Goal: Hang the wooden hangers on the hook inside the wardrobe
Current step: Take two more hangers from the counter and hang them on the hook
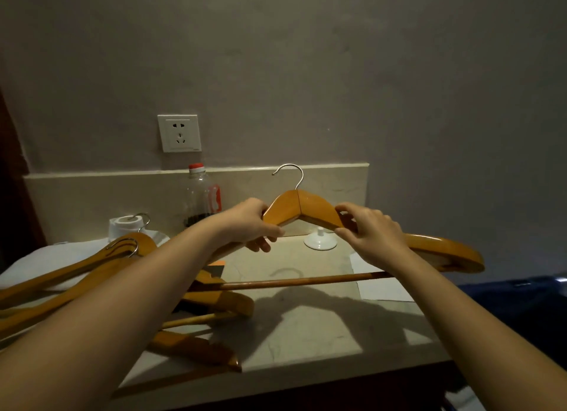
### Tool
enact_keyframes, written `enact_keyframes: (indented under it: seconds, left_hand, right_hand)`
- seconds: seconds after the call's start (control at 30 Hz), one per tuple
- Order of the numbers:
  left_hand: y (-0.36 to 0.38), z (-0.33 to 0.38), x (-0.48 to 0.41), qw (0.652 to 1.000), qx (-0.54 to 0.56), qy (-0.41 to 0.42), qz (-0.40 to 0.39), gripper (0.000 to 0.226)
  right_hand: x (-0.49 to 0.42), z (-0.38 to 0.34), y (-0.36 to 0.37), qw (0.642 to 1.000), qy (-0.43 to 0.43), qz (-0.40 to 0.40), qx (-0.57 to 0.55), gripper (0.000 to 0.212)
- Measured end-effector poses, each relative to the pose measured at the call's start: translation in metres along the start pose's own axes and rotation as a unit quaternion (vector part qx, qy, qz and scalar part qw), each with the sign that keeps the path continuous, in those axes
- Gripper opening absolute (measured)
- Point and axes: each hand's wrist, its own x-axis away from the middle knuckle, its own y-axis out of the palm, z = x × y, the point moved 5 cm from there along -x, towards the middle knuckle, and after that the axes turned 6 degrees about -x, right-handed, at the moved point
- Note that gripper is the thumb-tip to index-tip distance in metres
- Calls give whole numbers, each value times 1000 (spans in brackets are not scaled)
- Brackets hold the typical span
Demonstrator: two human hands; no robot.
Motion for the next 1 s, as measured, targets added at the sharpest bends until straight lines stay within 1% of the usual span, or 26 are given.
enact_keyframes:
  seconds: [0.07,0.13,0.23,0.33,0.5,0.6,0.67,0.73,0.8,0.9,1.0]
  left_hand:
    - [-2,-4,14,999,47,-5,-20,22]
    - [-6,-9,28,996,87,-6,-30,15]
    - [-15,-19,51,991,135,-7,-18,14]
    - [-33,-33,77,989,148,-12,6,17]
    - [-76,-62,125,987,137,-27,79,25]
    - [-99,-85,156,978,157,-47,131,33]
    - [-113,-101,177,969,174,-59,166,34]
    - [-125,-117,199,959,186,-76,200,34]
    - [-136,-134,219,949,192,-90,235,36]
    - [-148,-159,241,932,197,-110,284,36]
    - [-156,-177,251,906,233,-131,329,37]
  right_hand:
    - [6,-15,-4,1000,-15,-2,1,41]
    - [10,-32,-7,1000,-30,-3,-3,43]
    - [12,-59,-8,998,-50,-6,-38,43]
    - [11,-89,-4,995,-62,-5,-82,43]
    - [1,-147,14,991,-83,13,-107,36]
    - [-4,-190,29,989,-93,25,-112,33]
    - [-7,-216,39,987,-107,34,-112,31]
    - [-7,-237,49,985,-122,45,-114,33]
    - [-4,-255,60,983,-129,50,-120,39]
    - [1,-274,77,981,-138,31,-130,44]
    - [2,-279,91,981,-123,-14,-153,39]
